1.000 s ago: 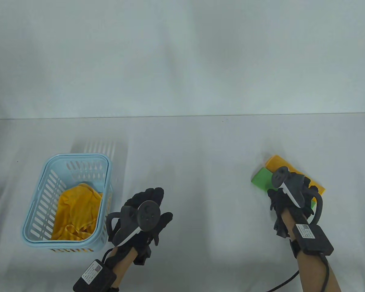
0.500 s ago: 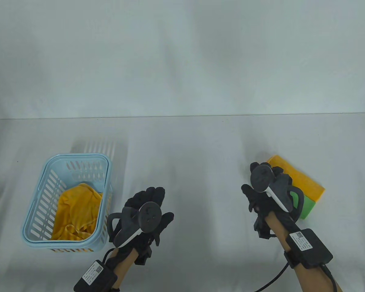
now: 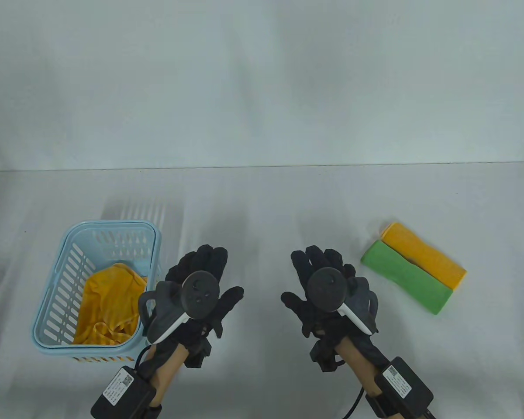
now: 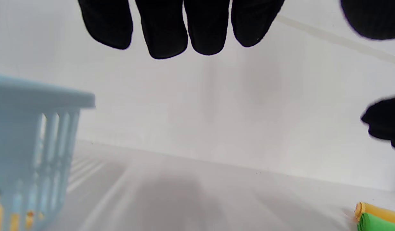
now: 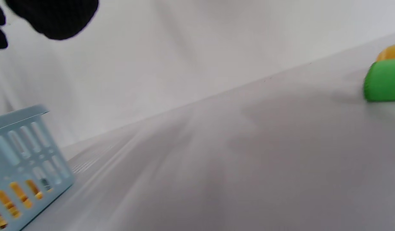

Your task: Roll square towel into towel roll

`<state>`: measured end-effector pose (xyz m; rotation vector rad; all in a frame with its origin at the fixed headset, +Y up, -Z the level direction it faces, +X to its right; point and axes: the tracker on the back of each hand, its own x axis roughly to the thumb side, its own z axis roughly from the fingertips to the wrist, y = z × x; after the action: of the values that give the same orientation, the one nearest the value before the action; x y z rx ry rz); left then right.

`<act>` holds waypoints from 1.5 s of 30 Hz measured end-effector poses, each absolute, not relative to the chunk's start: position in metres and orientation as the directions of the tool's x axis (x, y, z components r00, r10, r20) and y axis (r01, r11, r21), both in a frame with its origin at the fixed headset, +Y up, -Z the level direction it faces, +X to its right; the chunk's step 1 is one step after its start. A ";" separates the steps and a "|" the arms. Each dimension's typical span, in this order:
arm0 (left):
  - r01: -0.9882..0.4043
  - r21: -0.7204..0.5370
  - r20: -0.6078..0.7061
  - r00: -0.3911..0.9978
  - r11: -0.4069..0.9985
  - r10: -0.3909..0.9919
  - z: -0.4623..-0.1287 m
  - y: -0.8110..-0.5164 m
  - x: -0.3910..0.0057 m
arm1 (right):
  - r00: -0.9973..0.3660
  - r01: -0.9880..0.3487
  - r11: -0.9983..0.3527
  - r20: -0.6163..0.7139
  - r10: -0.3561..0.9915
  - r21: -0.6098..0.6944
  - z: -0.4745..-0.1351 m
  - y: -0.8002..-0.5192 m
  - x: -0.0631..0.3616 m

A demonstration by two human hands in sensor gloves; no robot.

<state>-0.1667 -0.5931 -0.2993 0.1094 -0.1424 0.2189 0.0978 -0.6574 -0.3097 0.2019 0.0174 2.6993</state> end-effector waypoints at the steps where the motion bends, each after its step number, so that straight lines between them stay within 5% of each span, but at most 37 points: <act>1: -0.214 0.095 0.147 0.969 0.972 0.199 -0.300 -0.586 -0.173 | -0.890 -0.428 -0.903 0.155 0.428 0.034 -0.307 -0.659 0.094; 11: -0.100 0.067 -0.106 0.989 0.993 0.106 -0.326 -0.561 -0.256 | -0.870 -0.446 -0.895 0.234 0.433 -0.004 -0.293 -0.666 0.087; 18: -0.105 -0.097 -0.296 0.952 0.990 0.072 -0.363 -0.590 -0.309 | -0.868 -0.448 -0.893 0.219 0.446 0.039 -0.296 -0.675 0.091; 24: -0.138 -0.293 -0.402 0.916 0.946 0.009 -0.394 -0.642 -0.334 | -0.861 -0.461 -0.886 0.215 0.460 0.049 -0.296 -0.676 0.091; 33: -0.108 -0.533 -0.392 0.910 0.839 -0.132 -0.411 -0.712 -0.339 | -0.851 -0.479 -0.874 0.204 0.484 0.076 -0.297 -0.677 0.092; 45: 0.046 -0.648 -0.274 0.917 0.760 -0.289 -0.414 -0.734 -0.327 | -0.851 -0.480 -0.871 0.185 0.492 0.109 -0.299 -0.682 0.092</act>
<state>-0.3269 -0.7341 -0.4143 -0.6865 0.3737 -0.1873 0.0923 -0.6824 -0.2987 0.2830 0.0801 2.6143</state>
